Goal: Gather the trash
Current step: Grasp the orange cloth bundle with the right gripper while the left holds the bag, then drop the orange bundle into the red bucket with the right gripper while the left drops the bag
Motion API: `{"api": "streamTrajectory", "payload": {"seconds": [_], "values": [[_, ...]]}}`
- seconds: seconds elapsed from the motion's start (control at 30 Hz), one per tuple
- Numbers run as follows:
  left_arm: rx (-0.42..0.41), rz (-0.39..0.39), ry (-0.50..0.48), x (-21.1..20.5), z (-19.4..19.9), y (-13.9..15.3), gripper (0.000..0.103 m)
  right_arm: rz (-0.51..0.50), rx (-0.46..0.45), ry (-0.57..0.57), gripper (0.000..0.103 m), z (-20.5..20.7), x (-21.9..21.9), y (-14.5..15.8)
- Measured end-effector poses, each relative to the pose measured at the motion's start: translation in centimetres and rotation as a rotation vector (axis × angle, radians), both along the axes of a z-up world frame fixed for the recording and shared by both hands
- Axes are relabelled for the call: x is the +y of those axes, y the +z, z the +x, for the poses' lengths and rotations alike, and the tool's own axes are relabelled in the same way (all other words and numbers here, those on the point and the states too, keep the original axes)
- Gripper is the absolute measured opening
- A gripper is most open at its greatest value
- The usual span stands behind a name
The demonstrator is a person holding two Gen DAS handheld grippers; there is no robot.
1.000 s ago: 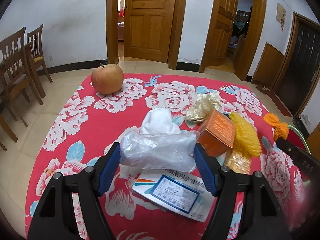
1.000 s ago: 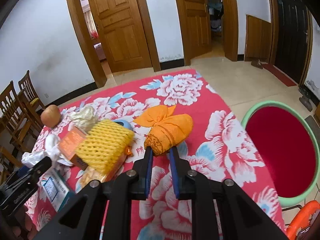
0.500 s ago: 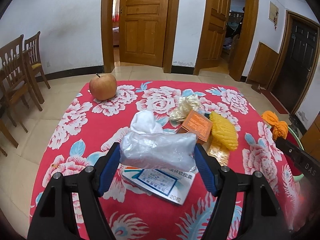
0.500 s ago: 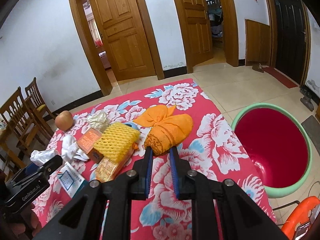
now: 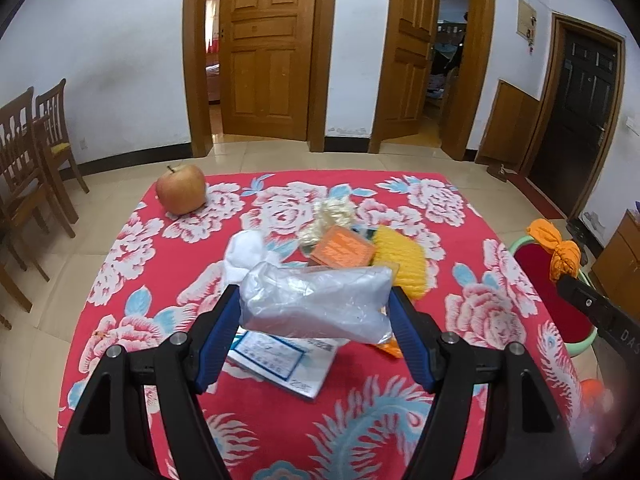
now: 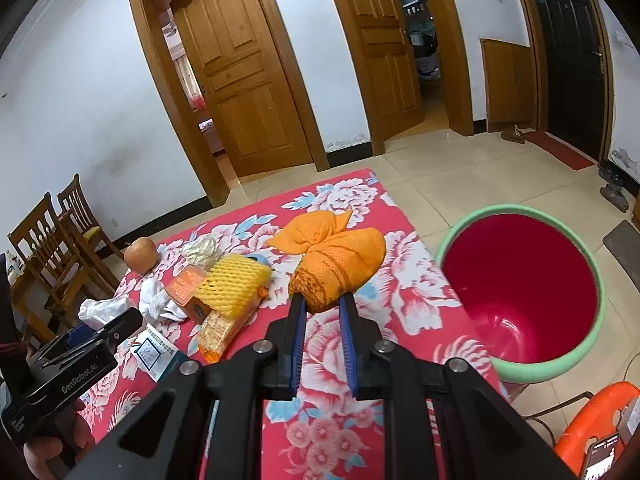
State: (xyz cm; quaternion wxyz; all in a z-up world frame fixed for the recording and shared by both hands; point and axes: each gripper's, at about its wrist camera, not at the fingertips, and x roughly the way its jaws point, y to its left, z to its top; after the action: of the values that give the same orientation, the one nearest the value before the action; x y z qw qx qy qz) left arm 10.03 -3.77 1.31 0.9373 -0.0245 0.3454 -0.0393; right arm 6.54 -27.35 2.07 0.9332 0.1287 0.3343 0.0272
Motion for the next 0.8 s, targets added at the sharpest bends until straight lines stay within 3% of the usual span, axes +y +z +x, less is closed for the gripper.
{"api": "streamTrajectory", "payload": {"seconds": [0.47,0.8], "values": [[0.007,-0.008,-0.133,-6.2,-0.7,0.9,0.073,0.029,0.000,-0.116,0.019,-2.2,-5.9,-0.4],[0.021,0.006,-0.230,-11.8,-0.2,0.6,0.073,0.057,0.064,-0.217,0.020,-2.7,-11.1,-2.4]]}}
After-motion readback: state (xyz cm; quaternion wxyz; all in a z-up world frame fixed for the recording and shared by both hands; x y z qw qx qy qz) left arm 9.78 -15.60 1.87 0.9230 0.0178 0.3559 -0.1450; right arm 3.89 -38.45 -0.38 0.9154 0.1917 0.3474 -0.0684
